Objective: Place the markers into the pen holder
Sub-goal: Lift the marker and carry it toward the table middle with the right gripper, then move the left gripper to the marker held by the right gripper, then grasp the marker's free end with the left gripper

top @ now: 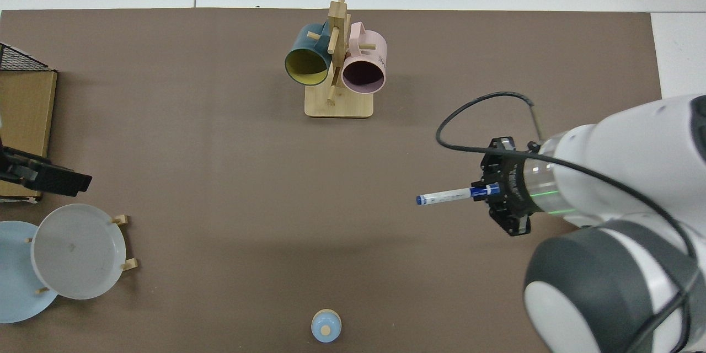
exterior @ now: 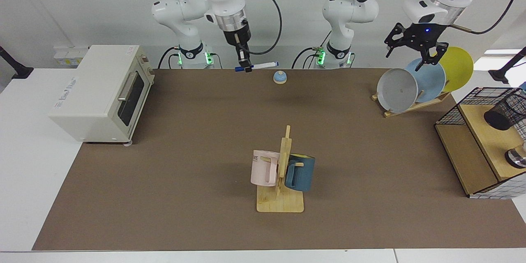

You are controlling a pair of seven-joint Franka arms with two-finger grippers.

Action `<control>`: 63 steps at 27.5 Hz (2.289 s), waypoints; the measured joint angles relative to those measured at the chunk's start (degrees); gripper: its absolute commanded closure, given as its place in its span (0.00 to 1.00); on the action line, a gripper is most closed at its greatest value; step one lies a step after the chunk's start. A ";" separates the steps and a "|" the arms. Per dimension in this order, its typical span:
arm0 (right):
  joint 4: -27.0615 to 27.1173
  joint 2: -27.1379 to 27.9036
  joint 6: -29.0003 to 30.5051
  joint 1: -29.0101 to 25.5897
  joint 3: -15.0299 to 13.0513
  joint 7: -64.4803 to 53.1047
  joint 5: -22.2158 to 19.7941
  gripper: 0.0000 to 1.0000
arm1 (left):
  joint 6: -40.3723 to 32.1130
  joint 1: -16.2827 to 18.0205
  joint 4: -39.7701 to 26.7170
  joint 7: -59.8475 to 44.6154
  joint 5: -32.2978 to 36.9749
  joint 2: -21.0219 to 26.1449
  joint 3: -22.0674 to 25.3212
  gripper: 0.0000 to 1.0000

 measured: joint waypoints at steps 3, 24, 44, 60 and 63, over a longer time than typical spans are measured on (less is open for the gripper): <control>0.05 0.42 3.46 3.97 0.08 4.79 0.00 1.00 | 0.00 -0.03 -1.39 7.99 -0.04 -0.79 -0.23 0.06; 5.41 12.77 17.64 14.03 -0.08 13.70 0.00 1.00 | 9.73 -6.72 -16.60 19.89 -9.35 -4.37 -4.61 0.14; 6.32 13.22 17.67 13.75 -0.77 13.71 0.00 1.00 | 14.83 -12.02 -21.25 15.48 -11.70 -5.46 -7.59 0.38; 6.24 13.41 18.65 13.44 -1.05 13.71 0.00 1.00 | 16.15 -11.96 -21.38 15.41 -11.93 -5.45 -7.23 0.70; 6.24 13.44 18.65 13.44 -1.05 13.71 0.00 1.00 | 16.19 -11.96 -21.40 15.41 -11.93 -5.45 -7.24 0.70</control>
